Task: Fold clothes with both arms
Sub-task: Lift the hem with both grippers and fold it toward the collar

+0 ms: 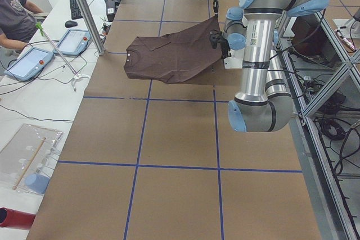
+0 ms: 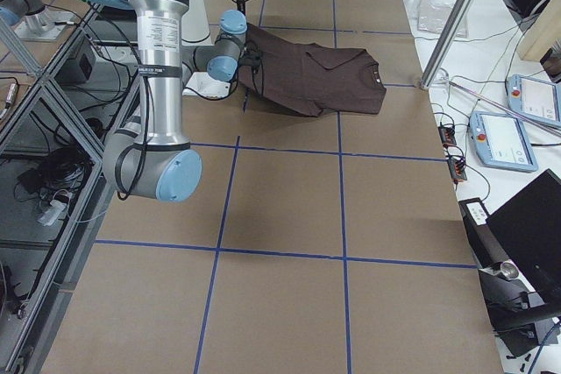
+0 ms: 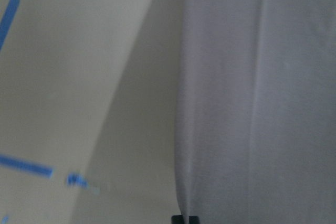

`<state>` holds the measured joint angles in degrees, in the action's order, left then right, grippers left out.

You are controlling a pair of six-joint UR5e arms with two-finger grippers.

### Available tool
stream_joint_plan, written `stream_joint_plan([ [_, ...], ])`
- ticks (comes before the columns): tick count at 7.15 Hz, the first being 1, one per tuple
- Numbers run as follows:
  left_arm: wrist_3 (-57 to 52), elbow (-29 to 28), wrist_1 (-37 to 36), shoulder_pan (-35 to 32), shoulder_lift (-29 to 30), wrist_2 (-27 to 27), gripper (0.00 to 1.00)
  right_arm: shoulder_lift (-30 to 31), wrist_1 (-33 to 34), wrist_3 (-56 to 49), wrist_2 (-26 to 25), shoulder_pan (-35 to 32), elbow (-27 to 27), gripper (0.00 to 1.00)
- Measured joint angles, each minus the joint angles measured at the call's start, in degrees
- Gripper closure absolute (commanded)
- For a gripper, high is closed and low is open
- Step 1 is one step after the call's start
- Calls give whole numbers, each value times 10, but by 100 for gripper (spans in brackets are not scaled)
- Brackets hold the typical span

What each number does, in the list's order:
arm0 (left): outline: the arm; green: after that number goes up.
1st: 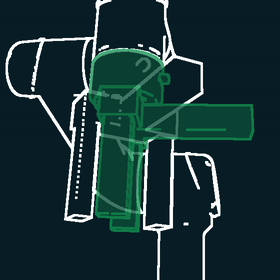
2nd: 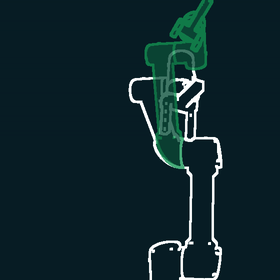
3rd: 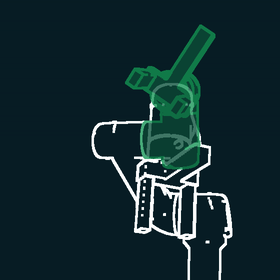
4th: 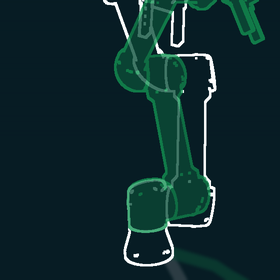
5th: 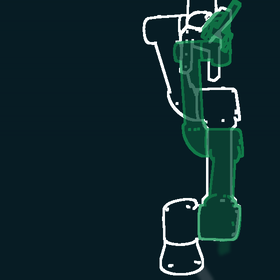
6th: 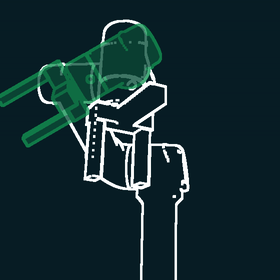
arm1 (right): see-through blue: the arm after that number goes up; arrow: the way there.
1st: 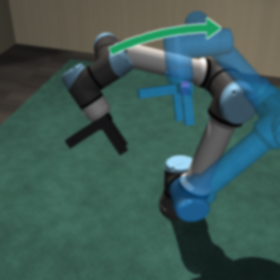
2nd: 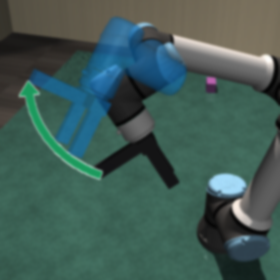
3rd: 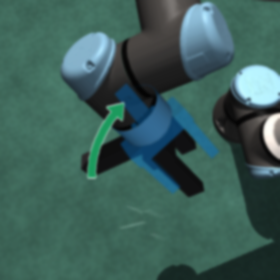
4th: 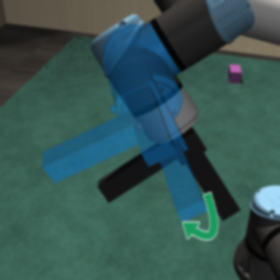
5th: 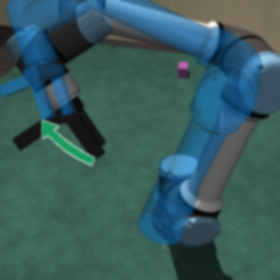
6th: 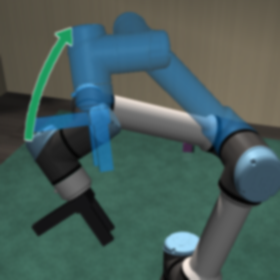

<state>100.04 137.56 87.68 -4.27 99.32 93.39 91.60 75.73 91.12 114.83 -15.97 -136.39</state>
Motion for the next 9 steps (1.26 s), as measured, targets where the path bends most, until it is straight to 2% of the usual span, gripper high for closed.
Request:
stream_joint_plan([
  [2,-1,25,-19,34,0,0,100,30,0,2,3,24,-28,100],
  [3,-5,26,-21,26,5,3,100,27,0,-3,1,8,-21,100],
  [4,-28,19,-21,-10,11,4,100,3,0,-23,0,-34,5,100],
  [6,-139,-28,-21,-151,32,33,100,-74,2,-90,4,-140,86,100],
  [7,-203,-76,-20,-229,59,57,100,-105,0,-121,1,-182,129,100],
  [9,-265,-189,2,-314,120,74,100,-174,-3,-163,-2,-251,227,100],
])
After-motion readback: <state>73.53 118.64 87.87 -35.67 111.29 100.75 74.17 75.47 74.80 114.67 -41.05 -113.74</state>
